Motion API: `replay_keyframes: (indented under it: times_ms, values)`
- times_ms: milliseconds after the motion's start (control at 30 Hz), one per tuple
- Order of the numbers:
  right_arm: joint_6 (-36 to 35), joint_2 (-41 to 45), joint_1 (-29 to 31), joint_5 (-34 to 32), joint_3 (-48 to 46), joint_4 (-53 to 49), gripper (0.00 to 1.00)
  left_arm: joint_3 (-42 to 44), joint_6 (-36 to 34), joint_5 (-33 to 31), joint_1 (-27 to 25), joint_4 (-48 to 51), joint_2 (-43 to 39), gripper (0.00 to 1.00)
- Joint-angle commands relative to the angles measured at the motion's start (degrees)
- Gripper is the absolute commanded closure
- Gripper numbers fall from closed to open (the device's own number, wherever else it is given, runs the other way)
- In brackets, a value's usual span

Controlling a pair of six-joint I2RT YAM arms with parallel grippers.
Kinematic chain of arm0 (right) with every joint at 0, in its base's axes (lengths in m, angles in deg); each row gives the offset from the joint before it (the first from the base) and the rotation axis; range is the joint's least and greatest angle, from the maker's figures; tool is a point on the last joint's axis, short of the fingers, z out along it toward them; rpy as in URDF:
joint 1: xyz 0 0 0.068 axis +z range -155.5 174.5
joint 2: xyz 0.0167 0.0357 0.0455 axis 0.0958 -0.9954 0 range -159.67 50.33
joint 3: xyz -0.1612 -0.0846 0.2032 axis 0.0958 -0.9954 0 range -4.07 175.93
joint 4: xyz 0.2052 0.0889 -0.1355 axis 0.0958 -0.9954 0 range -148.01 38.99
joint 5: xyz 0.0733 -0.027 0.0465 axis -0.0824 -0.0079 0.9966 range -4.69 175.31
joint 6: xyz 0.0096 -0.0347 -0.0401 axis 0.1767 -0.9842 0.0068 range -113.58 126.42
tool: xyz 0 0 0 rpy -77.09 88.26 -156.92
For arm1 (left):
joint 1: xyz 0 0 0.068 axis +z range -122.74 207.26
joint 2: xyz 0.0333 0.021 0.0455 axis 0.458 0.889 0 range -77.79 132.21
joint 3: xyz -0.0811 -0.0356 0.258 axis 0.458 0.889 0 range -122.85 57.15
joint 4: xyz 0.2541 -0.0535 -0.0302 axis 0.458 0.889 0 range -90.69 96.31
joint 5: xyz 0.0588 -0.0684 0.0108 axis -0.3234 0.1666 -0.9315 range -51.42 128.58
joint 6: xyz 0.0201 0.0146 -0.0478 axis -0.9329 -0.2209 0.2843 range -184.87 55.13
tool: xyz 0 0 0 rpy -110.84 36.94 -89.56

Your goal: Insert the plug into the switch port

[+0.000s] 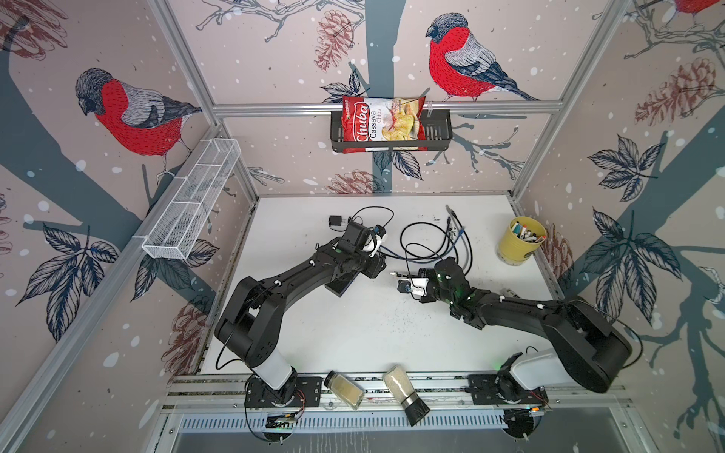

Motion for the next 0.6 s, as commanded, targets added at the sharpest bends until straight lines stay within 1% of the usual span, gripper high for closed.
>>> replay_keyframes:
  times_ms: [0,133,267,300,433,567]
  values:
    - [-1.8,0.0,-0.1,-1.4,-0.7,4.8,0.97,-1.3,-9.0,1.1,0.0,3.4,0.3,0.44]
    - [-2.3,0.7,-0.4,-0.3,-0.9,4.9,0.97,-2.3,-15.9,4.7,0.3,6.6,1.3,0.38]
    - [-2.8,1.1,-0.3,0.1,-1.2,5.1,0.97,-2.9,-21.9,10.4,1.2,9.1,2.2,0.36]
    - [-2.8,1.2,-0.4,0.1,-1.2,5.1,0.97,-3.0,-22.4,11.5,1.6,8.9,2.3,0.36]
    - [-3.3,1.4,-0.3,0.1,-1.4,5.1,0.97,-4.6,-24.0,19.2,2.6,9.5,2.9,0.37]
    - [-3.6,1.3,-0.3,0.0,-1.5,5.5,0.97,-5.6,-24.3,21.7,2.3,10.3,3.8,0.40]
